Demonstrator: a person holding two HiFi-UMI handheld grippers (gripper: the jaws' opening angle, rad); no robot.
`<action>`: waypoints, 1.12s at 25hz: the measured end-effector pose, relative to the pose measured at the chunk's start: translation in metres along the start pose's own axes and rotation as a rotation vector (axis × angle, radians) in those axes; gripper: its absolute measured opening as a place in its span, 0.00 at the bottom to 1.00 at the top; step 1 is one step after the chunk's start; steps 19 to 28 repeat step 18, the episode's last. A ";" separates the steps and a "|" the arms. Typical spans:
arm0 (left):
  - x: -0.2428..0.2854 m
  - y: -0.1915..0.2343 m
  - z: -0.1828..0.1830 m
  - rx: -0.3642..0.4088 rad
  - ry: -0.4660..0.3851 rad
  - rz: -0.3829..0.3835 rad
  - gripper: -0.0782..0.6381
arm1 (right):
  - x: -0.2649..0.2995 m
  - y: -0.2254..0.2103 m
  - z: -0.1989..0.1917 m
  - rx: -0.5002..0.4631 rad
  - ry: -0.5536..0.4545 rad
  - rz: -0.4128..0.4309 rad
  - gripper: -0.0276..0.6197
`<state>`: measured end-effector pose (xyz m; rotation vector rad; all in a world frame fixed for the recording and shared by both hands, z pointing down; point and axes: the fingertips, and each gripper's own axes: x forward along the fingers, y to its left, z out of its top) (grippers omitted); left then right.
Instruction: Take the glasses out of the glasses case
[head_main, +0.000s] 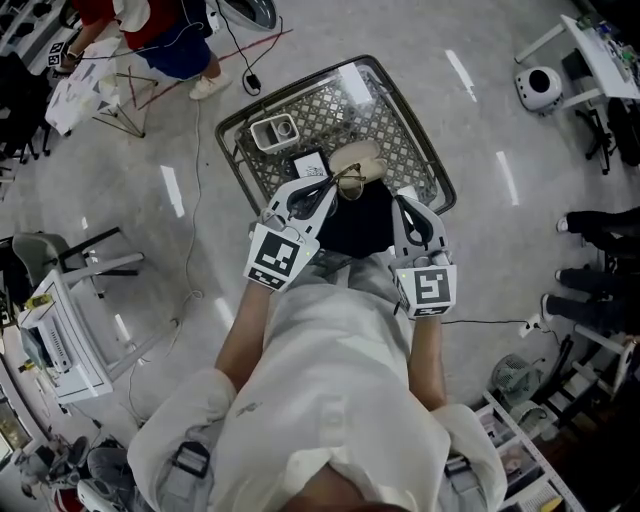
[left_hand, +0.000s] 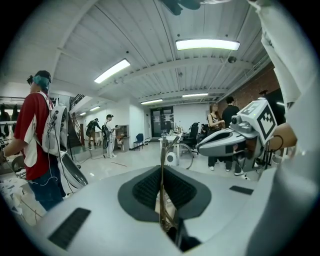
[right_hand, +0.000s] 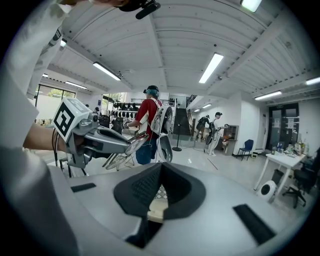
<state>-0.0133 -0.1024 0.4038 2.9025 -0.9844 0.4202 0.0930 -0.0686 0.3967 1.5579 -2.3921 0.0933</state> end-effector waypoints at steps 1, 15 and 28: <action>0.001 -0.001 0.000 0.000 0.001 -0.002 0.15 | -0.001 0.000 0.000 0.003 -0.002 0.001 0.05; 0.017 -0.009 0.002 -0.003 0.010 -0.011 0.15 | 0.000 -0.011 0.000 0.008 -0.009 0.010 0.05; 0.022 -0.010 0.005 -0.005 0.007 -0.008 0.15 | 0.000 -0.017 0.004 0.002 -0.018 0.010 0.05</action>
